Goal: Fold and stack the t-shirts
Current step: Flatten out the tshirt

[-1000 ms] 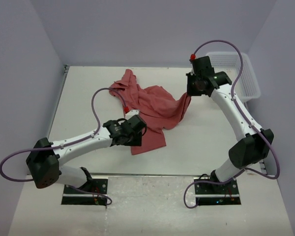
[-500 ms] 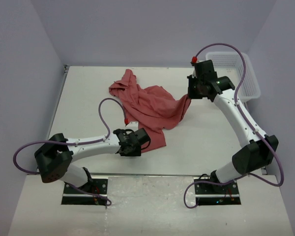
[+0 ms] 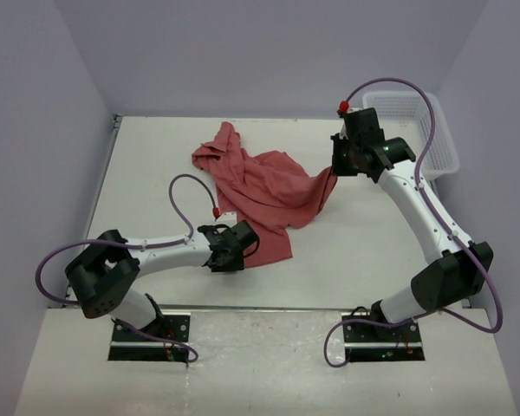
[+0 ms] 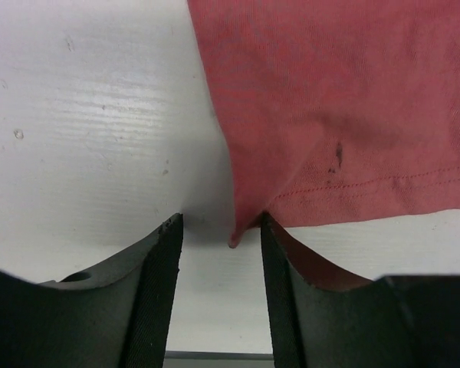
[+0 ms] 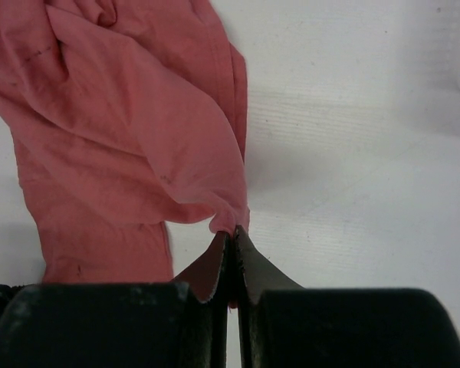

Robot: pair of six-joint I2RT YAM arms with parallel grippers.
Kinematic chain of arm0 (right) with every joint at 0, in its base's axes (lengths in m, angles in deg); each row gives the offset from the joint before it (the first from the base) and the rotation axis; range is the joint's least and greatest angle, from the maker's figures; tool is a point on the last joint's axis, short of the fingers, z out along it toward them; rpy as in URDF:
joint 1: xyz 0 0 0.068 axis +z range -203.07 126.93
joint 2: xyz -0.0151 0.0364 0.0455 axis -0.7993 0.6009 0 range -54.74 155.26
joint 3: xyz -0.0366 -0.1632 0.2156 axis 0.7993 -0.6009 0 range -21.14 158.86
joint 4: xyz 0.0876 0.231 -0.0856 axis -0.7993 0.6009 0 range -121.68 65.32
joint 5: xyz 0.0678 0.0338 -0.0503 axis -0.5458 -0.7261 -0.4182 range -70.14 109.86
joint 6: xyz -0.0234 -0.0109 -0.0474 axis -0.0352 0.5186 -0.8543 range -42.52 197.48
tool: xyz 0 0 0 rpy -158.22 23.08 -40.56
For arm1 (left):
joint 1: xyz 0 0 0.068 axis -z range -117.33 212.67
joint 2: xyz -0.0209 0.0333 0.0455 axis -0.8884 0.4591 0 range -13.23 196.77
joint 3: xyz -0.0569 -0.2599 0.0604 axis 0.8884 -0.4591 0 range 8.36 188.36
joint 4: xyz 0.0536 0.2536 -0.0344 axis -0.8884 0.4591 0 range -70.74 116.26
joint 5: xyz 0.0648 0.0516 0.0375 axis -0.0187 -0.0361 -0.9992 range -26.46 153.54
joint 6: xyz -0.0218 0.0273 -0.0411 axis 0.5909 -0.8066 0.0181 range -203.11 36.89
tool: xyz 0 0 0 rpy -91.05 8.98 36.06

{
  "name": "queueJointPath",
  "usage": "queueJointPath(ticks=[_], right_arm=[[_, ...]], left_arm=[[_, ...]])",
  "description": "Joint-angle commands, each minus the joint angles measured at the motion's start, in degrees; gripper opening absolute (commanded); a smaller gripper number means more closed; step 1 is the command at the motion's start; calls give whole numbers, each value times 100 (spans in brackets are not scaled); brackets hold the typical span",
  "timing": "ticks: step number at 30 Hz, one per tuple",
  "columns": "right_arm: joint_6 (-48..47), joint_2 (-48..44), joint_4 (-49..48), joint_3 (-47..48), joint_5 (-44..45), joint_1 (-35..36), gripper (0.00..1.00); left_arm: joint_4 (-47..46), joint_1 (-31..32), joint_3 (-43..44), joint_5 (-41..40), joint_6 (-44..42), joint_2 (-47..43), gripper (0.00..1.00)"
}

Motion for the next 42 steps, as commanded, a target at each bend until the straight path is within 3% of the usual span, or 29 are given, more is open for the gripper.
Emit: queueJointPath(ticks=[1, 12, 18, 19, 24, 28, 34, 35, 42], right_arm=[[12, -162, -179, 50, -80, -19, 0], [20, -118, -144, 68, -71, -19, 0], [12, -118, -144, 76, -106, -28, 0], [20, -109, -136, 76, -106, -19, 0], [29, -83, -118, 68, -89, -28, 0], [47, -48, -83, 120, 95, -19, 0], [65, -65, 101, 384, 526, -19, 0], [64, -65, 198, 488, 648, -28, 0], [-76, -258, 453, 1288, 1124, -19, 0]], left_arm=[[-393, -117, -177, 68, -143, -65, 46], [-850, -126, -291, 384, -283, 172, 30], [-965, -162, -212, 402, -398, 339, 10], [-965, -162, -212, 428, -389, 322, 1], [-746, -153, -98, 446, -363, 50, 0], [104, 40, 384, 201, -310, -564, 0], [1695, 269, 2176, -484, -468, -1601, 0], [1890, 278, 2787, -590, -581, -1690, 0], [2665, 278, 5674, -1662, -1960, -1841, 0]])
